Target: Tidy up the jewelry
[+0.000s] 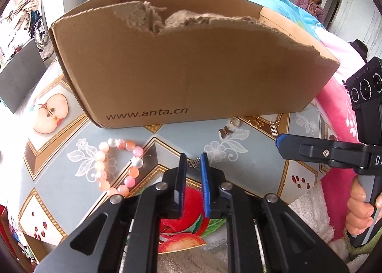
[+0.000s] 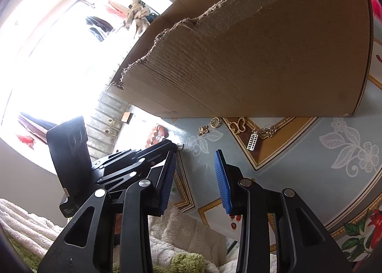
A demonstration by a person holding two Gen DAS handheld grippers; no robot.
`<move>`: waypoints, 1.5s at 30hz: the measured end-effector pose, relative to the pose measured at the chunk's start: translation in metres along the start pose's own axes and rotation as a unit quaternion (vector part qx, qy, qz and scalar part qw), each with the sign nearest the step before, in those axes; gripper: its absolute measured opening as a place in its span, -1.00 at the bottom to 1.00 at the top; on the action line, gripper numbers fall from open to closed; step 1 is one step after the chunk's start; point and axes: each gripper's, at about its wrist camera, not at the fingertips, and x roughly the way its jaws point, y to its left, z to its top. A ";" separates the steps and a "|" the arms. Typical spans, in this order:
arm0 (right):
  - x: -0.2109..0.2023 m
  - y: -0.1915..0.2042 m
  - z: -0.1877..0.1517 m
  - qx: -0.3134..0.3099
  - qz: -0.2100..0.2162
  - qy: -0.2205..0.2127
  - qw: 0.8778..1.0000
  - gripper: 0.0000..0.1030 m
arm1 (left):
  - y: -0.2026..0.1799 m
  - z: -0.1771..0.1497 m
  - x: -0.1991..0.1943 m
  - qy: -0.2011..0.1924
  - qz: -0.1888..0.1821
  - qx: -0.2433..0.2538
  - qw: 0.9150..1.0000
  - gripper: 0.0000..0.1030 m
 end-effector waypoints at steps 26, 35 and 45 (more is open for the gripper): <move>-0.019 -0.014 -0.004 -0.012 -0.056 -0.027 0.998 -0.33 | 0.019 -0.018 -0.034 -0.014 -0.038 0.051 0.998 -0.58; 0.000 0.006 -0.001 -0.104 -0.200 -0.024 0.974 -0.33 | 0.012 -0.021 -0.029 -0.014 -0.032 0.063 0.997 -0.55; 0.022 0.028 -0.003 -0.180 -0.293 -0.017 0.939 -0.66 | 0.011 -0.022 -0.023 -0.018 -0.039 0.052 0.998 -0.55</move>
